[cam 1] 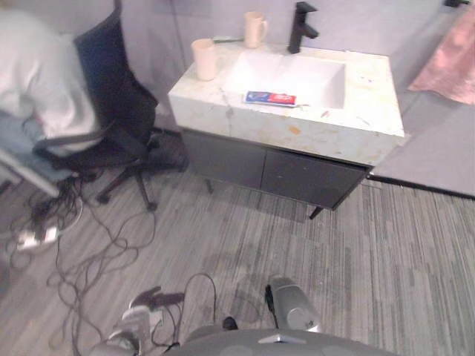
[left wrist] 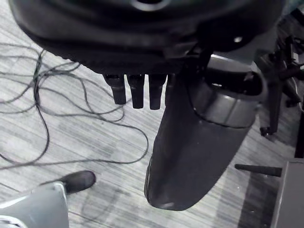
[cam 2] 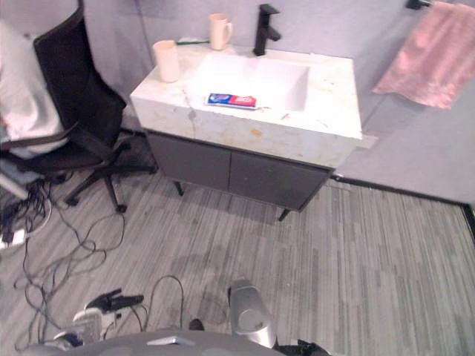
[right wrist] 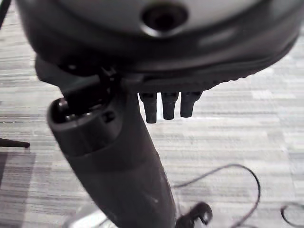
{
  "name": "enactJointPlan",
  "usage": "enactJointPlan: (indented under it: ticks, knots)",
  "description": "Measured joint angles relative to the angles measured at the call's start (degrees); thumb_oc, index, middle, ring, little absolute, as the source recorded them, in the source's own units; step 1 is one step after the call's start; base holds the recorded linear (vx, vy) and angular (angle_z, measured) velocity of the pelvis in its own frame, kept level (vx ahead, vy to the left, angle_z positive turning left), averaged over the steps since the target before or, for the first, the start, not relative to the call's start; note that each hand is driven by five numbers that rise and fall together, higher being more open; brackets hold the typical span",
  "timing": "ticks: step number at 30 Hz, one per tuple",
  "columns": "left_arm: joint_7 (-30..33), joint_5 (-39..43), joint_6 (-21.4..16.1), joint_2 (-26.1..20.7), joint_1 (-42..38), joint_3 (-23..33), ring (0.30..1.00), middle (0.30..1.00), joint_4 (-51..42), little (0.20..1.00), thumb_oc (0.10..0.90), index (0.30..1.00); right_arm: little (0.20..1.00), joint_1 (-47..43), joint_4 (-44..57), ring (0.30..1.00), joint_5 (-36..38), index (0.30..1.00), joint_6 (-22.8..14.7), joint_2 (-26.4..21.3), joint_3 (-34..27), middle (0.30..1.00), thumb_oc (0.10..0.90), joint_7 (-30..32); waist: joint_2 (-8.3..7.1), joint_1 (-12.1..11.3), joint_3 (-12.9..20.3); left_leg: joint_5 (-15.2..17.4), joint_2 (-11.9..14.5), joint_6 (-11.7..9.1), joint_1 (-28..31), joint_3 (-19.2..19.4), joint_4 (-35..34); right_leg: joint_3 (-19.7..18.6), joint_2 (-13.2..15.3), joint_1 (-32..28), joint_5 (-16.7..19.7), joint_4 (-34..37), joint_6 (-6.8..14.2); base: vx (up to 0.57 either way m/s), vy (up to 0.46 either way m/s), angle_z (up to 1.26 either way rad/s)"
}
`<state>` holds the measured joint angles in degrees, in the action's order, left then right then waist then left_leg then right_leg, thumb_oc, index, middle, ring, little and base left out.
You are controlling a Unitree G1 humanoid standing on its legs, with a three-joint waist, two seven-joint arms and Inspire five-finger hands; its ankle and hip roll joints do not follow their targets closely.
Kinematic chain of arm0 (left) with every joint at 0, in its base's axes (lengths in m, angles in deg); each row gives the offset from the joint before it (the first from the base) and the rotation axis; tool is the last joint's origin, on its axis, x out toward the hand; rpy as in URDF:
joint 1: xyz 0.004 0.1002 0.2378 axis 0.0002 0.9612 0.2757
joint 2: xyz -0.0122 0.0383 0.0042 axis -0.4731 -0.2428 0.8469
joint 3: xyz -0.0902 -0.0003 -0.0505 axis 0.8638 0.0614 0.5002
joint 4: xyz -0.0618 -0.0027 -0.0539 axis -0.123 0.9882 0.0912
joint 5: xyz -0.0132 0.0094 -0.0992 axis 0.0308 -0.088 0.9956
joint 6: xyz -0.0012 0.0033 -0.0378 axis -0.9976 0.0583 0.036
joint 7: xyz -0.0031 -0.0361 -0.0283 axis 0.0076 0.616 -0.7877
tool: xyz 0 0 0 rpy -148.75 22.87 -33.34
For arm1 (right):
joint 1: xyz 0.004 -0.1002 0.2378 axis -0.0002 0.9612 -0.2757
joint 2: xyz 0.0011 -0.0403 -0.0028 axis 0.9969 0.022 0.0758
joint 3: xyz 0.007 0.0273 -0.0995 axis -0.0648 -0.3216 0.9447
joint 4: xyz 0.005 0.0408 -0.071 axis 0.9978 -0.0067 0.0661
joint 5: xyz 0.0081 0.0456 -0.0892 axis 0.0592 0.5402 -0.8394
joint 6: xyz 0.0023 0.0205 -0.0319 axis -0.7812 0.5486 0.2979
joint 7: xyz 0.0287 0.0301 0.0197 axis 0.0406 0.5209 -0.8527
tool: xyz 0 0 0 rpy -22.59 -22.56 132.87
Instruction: Organize the bathroom.
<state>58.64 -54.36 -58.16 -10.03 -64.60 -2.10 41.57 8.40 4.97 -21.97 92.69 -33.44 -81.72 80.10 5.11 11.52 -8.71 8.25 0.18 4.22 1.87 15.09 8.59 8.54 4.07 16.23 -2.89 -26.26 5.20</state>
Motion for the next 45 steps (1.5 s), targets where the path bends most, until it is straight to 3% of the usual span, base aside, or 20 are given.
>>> enactJointPlan:
  ticks: [3, 5, 8, 10, 11, 13, 14, 16, 20, 23, 26, 29, 33, 35, 37, 39, 41, 43, 44, 45]
  knots:
    - [1.8, 1.2, -0.2, 0.3, 1.0, -0.1, 0.9, 0.9, -0.3, 0.9, 0.8, 0.9, 0.9, -0.7, 2.3, 0.9, -2.3, 0.9, 0.0, 1.9, 2.6, 0.9, 0.8, 0.0, -2.87, -1.8, 0.0, -1.7, -3.1, 0.6, 2.0, 5.4, -5.6, 9.5, 1.6, -5.5, -0.2, 15.6, 1.1, 0.22, 0.033, -1.09]
    - [2.0, 1.3, -0.2, 0.8, 0.3, -0.1, 0.9, 0.9, -0.4, 0.9, 0.8, 0.9, 0.9, -0.6, 2.2, 0.9, -2.2, 0.9, 0.0, 1.9, 2.5, 0.9, 0.8, -0.1, -3.94, -1.6, -0.7, -2.9, -3.2, 0.6, 2.3, 5.4, -7.3, 9.7, 1.5, -5.7, 1.5, 17.5, 0.8, 0.26, -0.003, -0.09]
    - [1.7, 1.0, -0.1, 1.4, 0.1, 0.1, 0.9, 0.9, -1.1, 0.9, 0.8, 0.9, 0.9, 0.2, 1.6, 0.9, -2.0, 0.9, 0.2, 1.9, 2.4, 0.9, 0.8, 0.3, -5.19, -1.0, -0.7, -3.5, -2.7, -0.6, 4.7, 3.3, -8.6, 6.5, -1.1, -9.1, 3.6, 20.5, -0.1, 0.28, -0.024, 0.4]
    - [1.5, 0.1, -0.2, 1.4, 0.6, 0.1, 0.9, 0.9, -1.5, 0.9, 0.8, 0.9, 0.9, -0.1, 1.8, 0.9, -2.1, 0.9, 0.1, 2.0, 2.3, 0.9, 0.8, 0.4, -6.26, -1.1, -0.5, -1.9, -2.2, -3.3, 4.5, 1.9, -3.7, 5.0, -1.6, -11.5, 4.5, 21.1, -2.4, 0.22, -0.04, 0.39]
    - [1.5, -0.2, -0.7, 1.5, 0.5, 1.6, 0.9, 0.9, -1.5, 0.9, 0.8, 0.9, 0.9, -0.3, 1.6, 0.9, -2.1, 0.9, 0.1, 2.2, 2.0, 0.9, 0.8, 0.3, -7.41, -1.4, -1.4, 0.1, -1.7, -6.8, 0.4, 0.2, 8.2, 3.7, -1.1, -13.6, 4.1, 21.8, -4.2, 0.08, -0.006, 0.14]
    - [1.6, -0.1, -1.3, 2.5, 1.5, 1.9, 0.9, 0.9, -1.5, 0.9, 0.8, 0.9, 0.9, -1.4, 2.4, 0.9, -2.1, 0.9, -0.3, 0.7, 2.4, 0.9, 0.8, 0.4, -8.14, -3.9, -0.9, -0.4, -0.2, -11.3, -6.9, -3.3, 24.3, 1.4, -1.0, -15.5, 5.0, 23.8, -6.3, 0.14, 0.009, -0.34]
    - [1.6, -0.1, -1.1, 3.0, 2.0, 1.9, 0.9, 0.9, -1.5, 0.9, 0.8, 0.9, 0.9, -2.2, 2.7, 0.9, -2.1, 0.9, -1.0, -0.2, 2.7, 0.9, 0.8, 0.5, -6.7, -4.0, -0.9, 0.2, 0.8, -11.3, -8.9, -4.7, 26.4, 1.1, -1.6, -15.5, 4.9, 24.0, -6.7, 0.19, 0.048, -0.43]
    - [1.9, -0.2, -1.1, 3.1, 2.3, 2.2, 0.9, 0.9, -1.5, 0.9, 0.8, 0.9, 0.9, -4.1, 3.1, 0.9, -1.8, 0.9, -1.4, -1.1, 2.7, 0.9, 0.8, 0.7, -5.29, -3.7, -1.6, 0.8, 2.5, -10.2, -10.3, -6.2, 23.1, 0.6, -2.5, -16.4, 5.1, 25.0, -7.6, 0.26, 0.118, -0.23]
    - [3.0, -0.2, -1.2, 3.0, 2.3, 2.0, 0.9, 0.9, -1.6, 0.9, 0.8, 0.9, 0.9, -4.7, 1.9, 0.9, -1.6, 0.9, -2.1, -1.0, 1.9, 0.9, 0.8, 0.6, -5.52, -3.5, -1.7, -3.3, 3.0, -6.3, -3.2, -8.0, -2.0, -1.2, -3.0, -18.3, 5.3, 27.4, -7.1, 0.27, 0.182, -0.25]
    - [3.2, -0.3, -1.2, 2.8, 2.0, 1.8, 0.9, 0.9, -1.7, 0.9, 0.8, 0.9, 0.9, -3.9, 1.1, 0.9, -1.6, 0.9, -2.6, -0.6, 1.9, 0.9, 0.8, 0.5, -5.03, -3.3, -1.6, -12.1, 3.6, -4.3, 1.5, -9.1, -13.1, -2.3, -4.3, -19.8, 6.5, 30.0, -5.5, 0.22, 0.184, -0.22]
    - [3.0, -0.7, -1.4, 1.9, 1.0, 1.8, 0.9, 0.9, -1.3, 0.9, 0.8, 0.9, 0.9, -2.0, 0.8, 0.9, -1.5, 0.9, -2.8, 1.1, 1.8, 0.9, 0.8, 0.7, -6.98, -3.2, -1.7, -12.1, 2.8, -2.6, 1.9, -8.3, -13.5, -2.5, -3.6, -19.8, 6.2, 30.1, -4.4, 0.28, 0.316, -0.14]
    - [2.6, -0.9, -1.5, 1.6, 1.0, 1.8, 0.9, 0.9, -1.4, 0.9, 0.8, 0.9, 0.9, -0.8, 0.5, 0.9, -1.7, 0.9, -2.6, 2.1, 1.9, 0.9, 0.8, 0.5, -7.25, -3.1, -1.9, -11.6, 2.4, -1.8, 3.6, -7.5, -13.4, -2.6, -3.1, -20.0, 5.9, 28.0, -3.9, 0.21, 0.268, -0.19]
    - [2.6, -0.9, -1.5, 1.2, -0.1, 2.0, 0.9, 0.9, -1.4, 0.9, 0.8, 0.9, 0.9, -1.1, 1.1, 0.9, -2.2, 0.9, -3.2, 1.8, 0.7, 0.9, 0.8, 0.7, -5.32, -1.8, -2.7, -9.3, 2.6, -0.8, 6.5, -5.9, -13.7, -2.6, -2.9, -18.1, 4.9, 20.0, -2.1, 0.21, 0.267, -0.23]
    - [2.6, -1.0, -1.4, 1.2, -1.3, 2.0, 0.9, 0.9, -1.2, 0.9, 0.8, 0.9, 0.9, -1.5, 1.2, 0.9, -2.2, 0.9, -4.2, 1.3, 0.7, 0.9, 0.8, 0.6, -3.75, -1.6, -3.0, -8.4, 3.1, 0.6, 7.1, -4.4, -13.7, -2.6, -3.0, -13.7, 5.0, 11.2, -0.8, 0.25, 0.241, -0.33]
    - [2.7, -1.4, -1.4, 1.3, -1.9, 1.0, 0.9, 0.9, -0.9, 0.9, 0.8, 0.9, 0.9, -2.2, 1.2, 0.9, -2.2, 0.9, -5.4, 1.1, -0.2, 0.9, 0.8, 0.5, -2.16, -1.3, -3.5, -8.0, 3.8, 1.6, 7.6, -3.8, -13.7, -2.2, -2.7, -8.6, 7.2, 1.9, 2.8, 0.25, 0.149, -0.19]
    - [2.9, -3.4, -1.9, 1.3, -1.1, 0.8, 0.9, 0.9, -1.0, 0.9, 0.8, 0.9, 0.9, -2.4, 1.0, 0.9, -2.6, 0.9, -5.0, 1.2, -0.2, 0.9, 0.8, -0.1, -1.5, -1.1, -2.7, -8.0, 3.5, 2.6, 7.3, -2.2, -13.7, -0.7, -0.6, -4.2, 3.4, -5.8, 2.5, 0.24, 0.022, -0.15]
    - [3.0, -3.0, -2.4, 1.4, 0.9, 0.7, 0.9, 0.9, -1.3, 0.9, 0.8, 0.9, 0.9, -2.3, 1.1, 0.9, -5.2, 0.9, -4.8, 1.2, 1.0, 0.9, 0.8, 0.3, -1.92, -1.3, -1.7, -7.5, 3.1, 2.1, 7.3, -0.9, -13.7, 3.2, 1.0, -5.0, -0.1, -0.7, 1.6, 0.22, -0.038, -0.3]
    - [3.3, -2.8, -2.4, 1.1, 2.5, 1.0, 0.9, 0.9, -1.2, 0.9, 0.8, 0.9, 0.9, -1.8, 1.0, 0.9, -6.8, 0.9, -4.6, 1.2, 2.0, 0.9, 0.8, 0.5, -3.11, -2.3, -1.0, -7.1, 2.5, 1.7, 7.6, 0.3, -13.7, 4.9, 1.7, -6.9, -0.3, 6.1, 1.2, 0.25, -0.08, -0.55]
    - [4.3, -2.1, -2.5, 0.8, 4.7, 0.9, 0.9, 0.9, -0.7, 0.9, 0.8, 0.9, 0.9, -0.8, 1.9, 0.9, -6.7, 0.9, -4.0, 1.6, 3.1, 0.9, 0.8, 0.5, -5.01, -3.6, 0.0, -6.2, 1.7, 0.9, 7.4, 1.6, -13.7, 8.7, 2.0, -8.0, -0.4, 14.1, 1.5, 0.23, -0.077, -0.71]
    - [4.6, -1.3, -2.4, 0.6, 5.4, 0.9, 0.9, 0.9, -0.3, 0.9, 0.8, 0.9, 0.9, -0.8, 1.9, 0.9, -6.6, 0.9, -3.9, 1.9, 3.2, 0.9, 0.8, 0.3, -6.14, -3.8, 0.3, -5.9, 1.4, 0.6, 7.4, 2.2, -13.6, 9.7, 1.9, -8.1, 0.6, 18.2, 1.7, 0.33, -0.098, -0.52]
